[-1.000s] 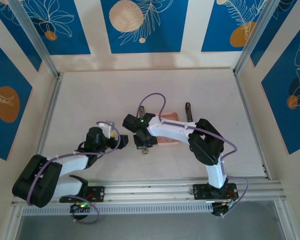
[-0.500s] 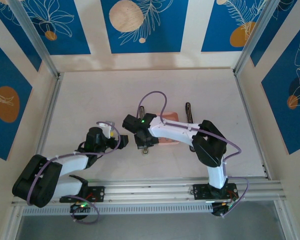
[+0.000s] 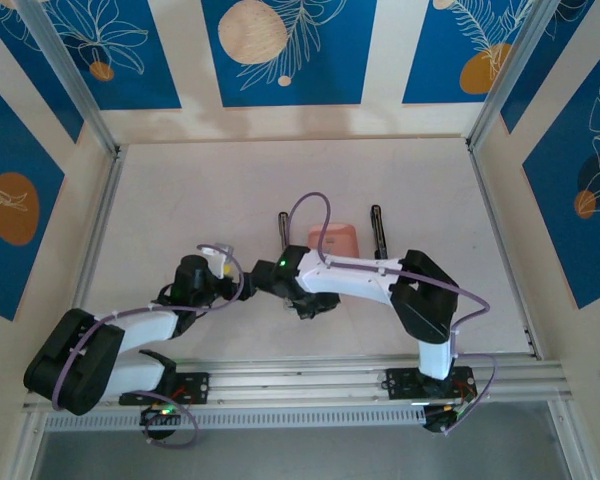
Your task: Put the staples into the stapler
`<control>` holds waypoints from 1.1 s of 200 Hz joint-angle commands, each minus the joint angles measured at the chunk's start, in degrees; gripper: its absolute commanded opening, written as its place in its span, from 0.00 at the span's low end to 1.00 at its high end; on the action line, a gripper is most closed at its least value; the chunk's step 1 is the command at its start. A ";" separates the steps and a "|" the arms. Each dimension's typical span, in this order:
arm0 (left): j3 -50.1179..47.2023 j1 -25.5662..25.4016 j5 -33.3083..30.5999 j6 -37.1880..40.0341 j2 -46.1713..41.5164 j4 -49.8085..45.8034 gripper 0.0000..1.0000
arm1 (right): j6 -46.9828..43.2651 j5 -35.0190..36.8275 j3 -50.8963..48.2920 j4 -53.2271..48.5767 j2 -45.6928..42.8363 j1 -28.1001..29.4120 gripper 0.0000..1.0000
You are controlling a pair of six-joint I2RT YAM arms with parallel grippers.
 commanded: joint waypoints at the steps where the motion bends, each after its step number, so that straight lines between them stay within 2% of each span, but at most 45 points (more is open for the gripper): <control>1: 1.20 -0.95 -0.52 0.88 -0.58 -0.64 1.00 | 4.55 4.02 -1.33 -5.41 2.53 1.34 0.12; 98: 1.18 -1.15 0.51 -0.80 -0.74 0.01 0.99 | 6.09 4.15 -8.91 2.12 5.27 2.58 0.12; 220: 1.82 -1.20 0.89 -0.36 -0.75 -1.02 0.99 | 6.08 1.82 -8.35 3.99 8.98 5.04 0.13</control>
